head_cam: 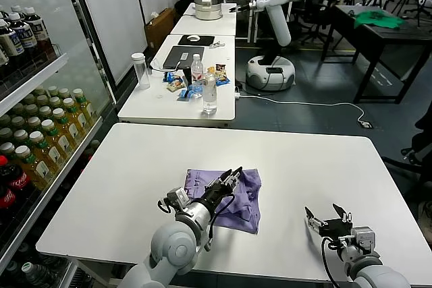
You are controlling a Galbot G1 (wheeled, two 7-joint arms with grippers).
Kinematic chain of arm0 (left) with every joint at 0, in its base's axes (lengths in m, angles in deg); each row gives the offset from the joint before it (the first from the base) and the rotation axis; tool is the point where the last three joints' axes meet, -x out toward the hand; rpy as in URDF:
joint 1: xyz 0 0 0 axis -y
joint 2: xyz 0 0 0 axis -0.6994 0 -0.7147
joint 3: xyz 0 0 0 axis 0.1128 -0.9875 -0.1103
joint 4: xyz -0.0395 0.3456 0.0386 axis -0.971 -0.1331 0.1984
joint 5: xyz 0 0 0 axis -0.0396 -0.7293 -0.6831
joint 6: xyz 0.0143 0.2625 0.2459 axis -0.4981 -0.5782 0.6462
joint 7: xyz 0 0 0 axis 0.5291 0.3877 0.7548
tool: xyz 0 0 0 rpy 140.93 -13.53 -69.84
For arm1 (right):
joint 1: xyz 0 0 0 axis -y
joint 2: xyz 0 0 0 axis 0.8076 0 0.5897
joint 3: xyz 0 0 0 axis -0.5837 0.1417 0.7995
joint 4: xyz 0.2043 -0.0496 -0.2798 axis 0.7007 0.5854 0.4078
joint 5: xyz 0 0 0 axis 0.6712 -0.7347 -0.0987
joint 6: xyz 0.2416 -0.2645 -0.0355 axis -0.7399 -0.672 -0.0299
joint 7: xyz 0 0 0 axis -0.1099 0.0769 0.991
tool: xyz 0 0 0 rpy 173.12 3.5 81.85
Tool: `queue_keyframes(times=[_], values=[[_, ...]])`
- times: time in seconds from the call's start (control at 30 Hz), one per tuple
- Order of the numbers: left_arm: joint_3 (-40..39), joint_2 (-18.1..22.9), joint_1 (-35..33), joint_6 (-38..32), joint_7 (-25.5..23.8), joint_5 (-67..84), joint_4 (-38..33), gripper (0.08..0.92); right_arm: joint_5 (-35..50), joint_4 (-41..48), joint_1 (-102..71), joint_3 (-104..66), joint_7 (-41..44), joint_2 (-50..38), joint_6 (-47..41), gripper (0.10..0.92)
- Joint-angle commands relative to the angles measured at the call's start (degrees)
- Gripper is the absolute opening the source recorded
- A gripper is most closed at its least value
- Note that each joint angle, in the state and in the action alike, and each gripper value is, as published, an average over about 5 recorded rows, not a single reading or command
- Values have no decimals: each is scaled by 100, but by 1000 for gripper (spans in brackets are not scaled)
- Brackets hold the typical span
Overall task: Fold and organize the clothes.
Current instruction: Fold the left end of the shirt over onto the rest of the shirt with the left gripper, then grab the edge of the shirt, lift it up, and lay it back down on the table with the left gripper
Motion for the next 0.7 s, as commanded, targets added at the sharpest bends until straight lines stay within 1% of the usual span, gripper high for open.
queue_keyframes(times=[0.03,0.17,0.27,0.33,0.47,0.7], values=[[224,-98,-228,-123,-260,-966,-182,557,7,18,72,25,1,6,2,823],[568,-452,-495,-299,-152,-2344,-201,669,13,30,102,36,7,6,13,823],[698,-753,-679,-454,7,-3356,-16,754,11,46,127,54,12,14,24,823],[722,-877,-781,-495,111,-3803,133,794,7,63,150,72,12,22,28,823],[660,-894,-906,-419,276,-4372,405,819,3,88,191,102,10,30,31,823],[405,-626,-772,-148,401,-4444,843,823,11,75,163,76,15,2,32,823]])
